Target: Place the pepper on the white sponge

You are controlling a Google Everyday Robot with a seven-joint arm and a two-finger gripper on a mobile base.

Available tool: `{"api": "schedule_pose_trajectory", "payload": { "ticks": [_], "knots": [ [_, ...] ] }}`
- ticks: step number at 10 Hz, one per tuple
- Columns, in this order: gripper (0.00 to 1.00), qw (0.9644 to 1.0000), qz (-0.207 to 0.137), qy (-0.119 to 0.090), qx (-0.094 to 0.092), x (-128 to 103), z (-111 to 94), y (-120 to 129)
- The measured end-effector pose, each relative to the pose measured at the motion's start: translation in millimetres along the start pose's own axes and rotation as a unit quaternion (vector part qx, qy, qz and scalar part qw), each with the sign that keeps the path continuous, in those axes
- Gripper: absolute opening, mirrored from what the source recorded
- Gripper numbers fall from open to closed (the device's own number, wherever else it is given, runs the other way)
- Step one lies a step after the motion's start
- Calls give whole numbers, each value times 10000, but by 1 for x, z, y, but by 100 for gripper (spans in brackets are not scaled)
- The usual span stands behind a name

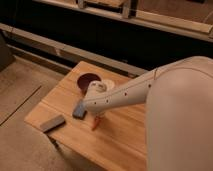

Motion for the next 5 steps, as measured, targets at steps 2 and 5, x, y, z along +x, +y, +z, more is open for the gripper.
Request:
{"api": "schedule_pose_trajectory", "payload": {
  "ticks": [2, 5],
  "knots": [
    [0, 9999, -69, -104, 57, -12, -17, 0],
    [0, 9995, -165, -265, 104, -28, -37, 1]
  ]
}}
